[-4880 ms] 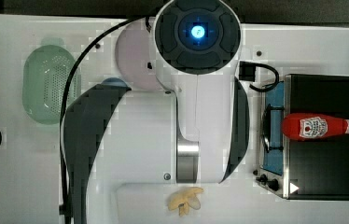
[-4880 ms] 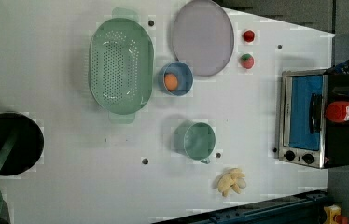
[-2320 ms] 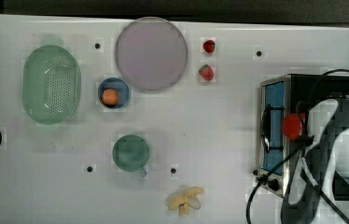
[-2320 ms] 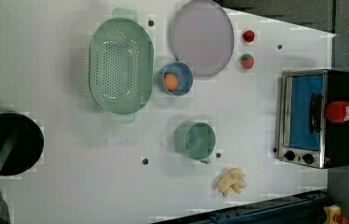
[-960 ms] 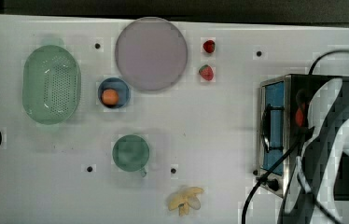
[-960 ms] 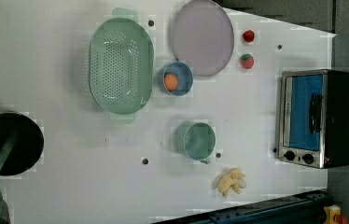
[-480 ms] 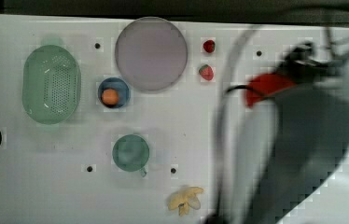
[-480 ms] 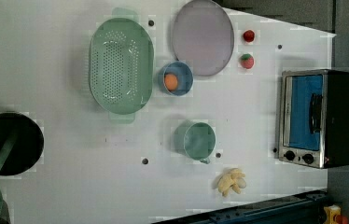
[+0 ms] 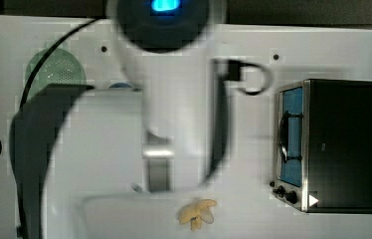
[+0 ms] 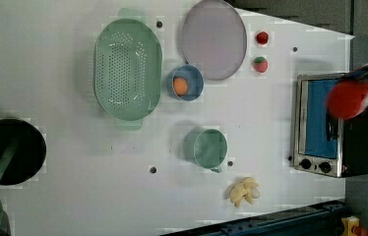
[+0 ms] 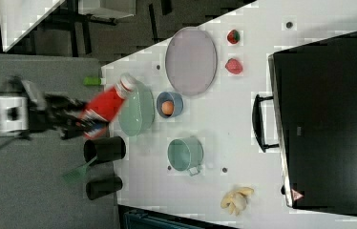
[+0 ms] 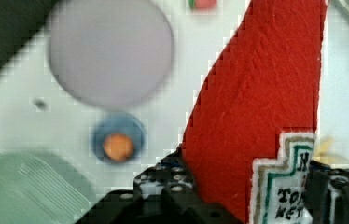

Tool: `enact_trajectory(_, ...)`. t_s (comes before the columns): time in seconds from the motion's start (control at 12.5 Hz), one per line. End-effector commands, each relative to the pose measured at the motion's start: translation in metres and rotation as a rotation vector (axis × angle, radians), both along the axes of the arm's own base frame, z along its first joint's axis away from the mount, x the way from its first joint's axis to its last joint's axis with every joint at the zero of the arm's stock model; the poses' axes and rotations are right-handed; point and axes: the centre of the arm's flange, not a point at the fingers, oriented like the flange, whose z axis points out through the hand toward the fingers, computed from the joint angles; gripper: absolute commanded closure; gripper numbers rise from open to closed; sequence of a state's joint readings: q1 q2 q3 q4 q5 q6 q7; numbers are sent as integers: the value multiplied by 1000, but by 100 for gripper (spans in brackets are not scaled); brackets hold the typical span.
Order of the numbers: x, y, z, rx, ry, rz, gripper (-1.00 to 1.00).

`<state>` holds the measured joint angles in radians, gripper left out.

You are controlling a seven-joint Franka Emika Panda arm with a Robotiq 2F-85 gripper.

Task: Pick Ketchup from oven and place it on table.

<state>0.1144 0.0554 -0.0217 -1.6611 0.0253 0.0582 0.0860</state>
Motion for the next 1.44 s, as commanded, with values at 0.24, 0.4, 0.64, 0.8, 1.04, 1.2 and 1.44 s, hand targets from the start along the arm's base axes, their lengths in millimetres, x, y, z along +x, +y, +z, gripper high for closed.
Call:
enact_trajectory(0.24,-2,-38,-109,-23,65,-66,-27)
enact_trajectory(0.4,-13,-43,-157,-24,59,-76,-26)
enact_trajectory(0.64,-37,-53,-236,-28,47,-95,-26)
enact_trajectory(0.8,-44,-55,-278,-31,22,-99,-27)
enact_trajectory(1.04,-47,-57,-325,-39,48,-102,-26)
enact_trajectory(1.2,-46,-61,-339,-43,45,-109,-27)
enact_trajectory(1.44,-49,-64,-346,-46,38,-118,-52)
